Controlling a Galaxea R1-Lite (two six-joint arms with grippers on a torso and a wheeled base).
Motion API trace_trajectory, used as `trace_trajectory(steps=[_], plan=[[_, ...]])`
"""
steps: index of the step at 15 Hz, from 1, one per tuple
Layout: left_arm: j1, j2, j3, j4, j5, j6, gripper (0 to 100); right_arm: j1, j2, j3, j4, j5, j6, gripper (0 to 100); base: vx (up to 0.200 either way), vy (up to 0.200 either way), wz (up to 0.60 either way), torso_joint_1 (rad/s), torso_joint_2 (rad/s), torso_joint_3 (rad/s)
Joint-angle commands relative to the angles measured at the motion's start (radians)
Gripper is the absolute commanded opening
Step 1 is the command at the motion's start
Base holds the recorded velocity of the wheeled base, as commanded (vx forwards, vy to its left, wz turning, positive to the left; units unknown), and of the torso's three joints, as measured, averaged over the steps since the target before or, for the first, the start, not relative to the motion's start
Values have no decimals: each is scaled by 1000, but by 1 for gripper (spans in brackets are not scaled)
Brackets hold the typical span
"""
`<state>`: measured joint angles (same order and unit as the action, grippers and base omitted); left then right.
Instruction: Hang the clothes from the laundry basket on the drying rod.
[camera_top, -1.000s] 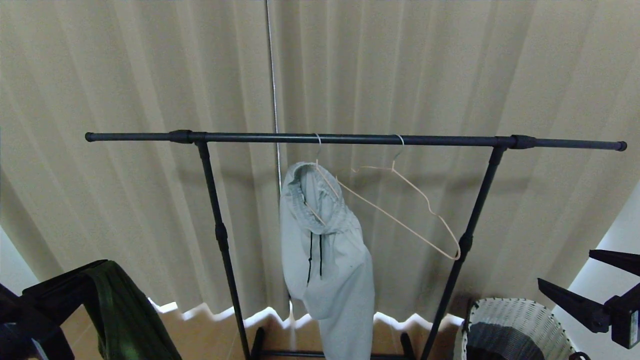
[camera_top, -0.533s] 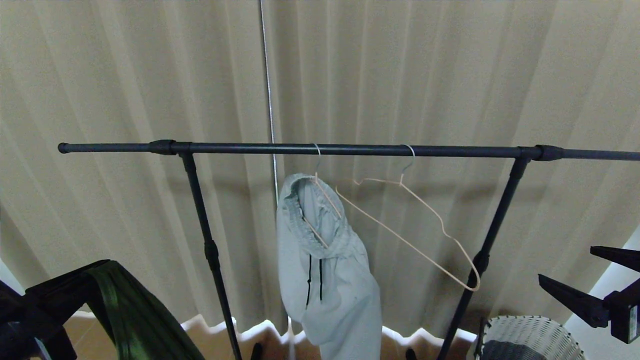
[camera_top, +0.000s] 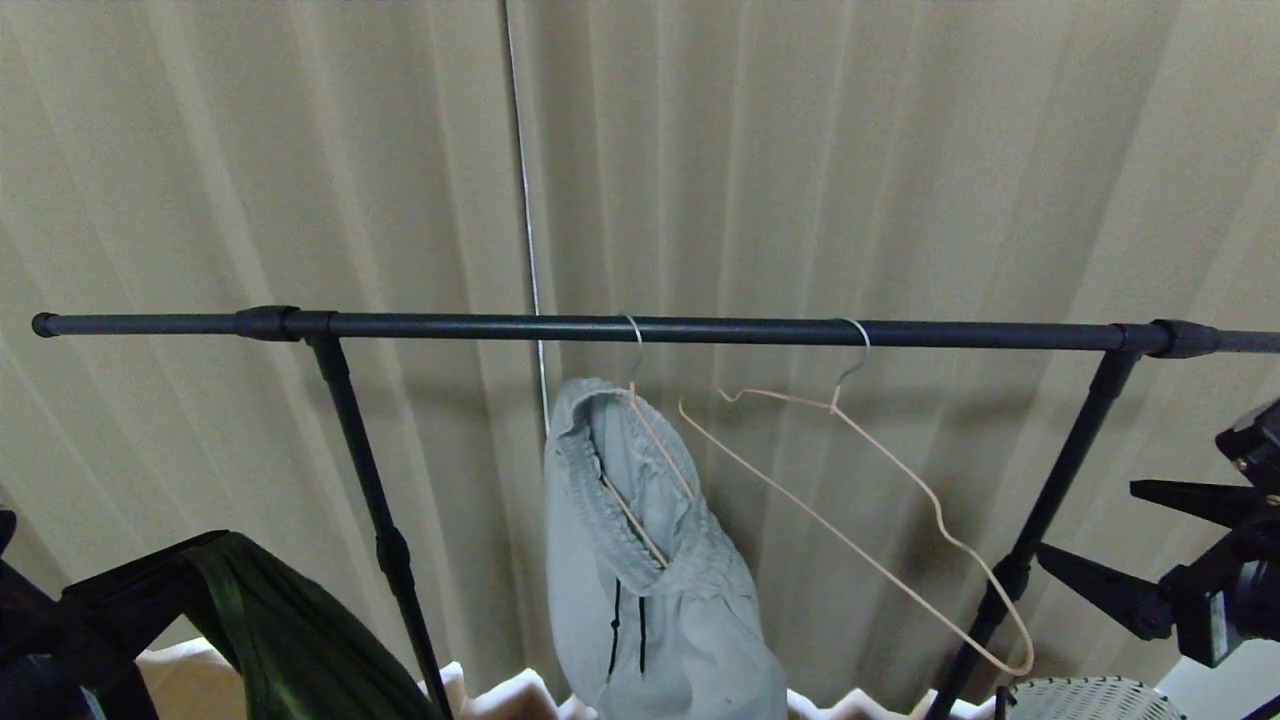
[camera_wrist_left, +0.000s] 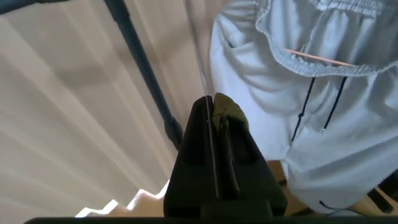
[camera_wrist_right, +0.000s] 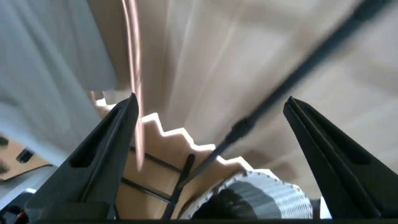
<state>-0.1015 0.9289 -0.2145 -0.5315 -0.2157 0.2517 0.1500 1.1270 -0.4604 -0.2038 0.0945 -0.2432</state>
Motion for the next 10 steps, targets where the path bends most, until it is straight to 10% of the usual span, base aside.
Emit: trace_trajectory(steps=[1, 10], plan=[[-9, -5, -2, -1, -31, -3, 0, 109, 145, -58, -9, -65, 7, 100, 0, 0, 0, 0, 0, 0], [-12, 11, -123, 208, -67, -9, 0, 189, 481, -244, -11, -101, 176, 100, 0, 0, 0, 0, 0, 0]])
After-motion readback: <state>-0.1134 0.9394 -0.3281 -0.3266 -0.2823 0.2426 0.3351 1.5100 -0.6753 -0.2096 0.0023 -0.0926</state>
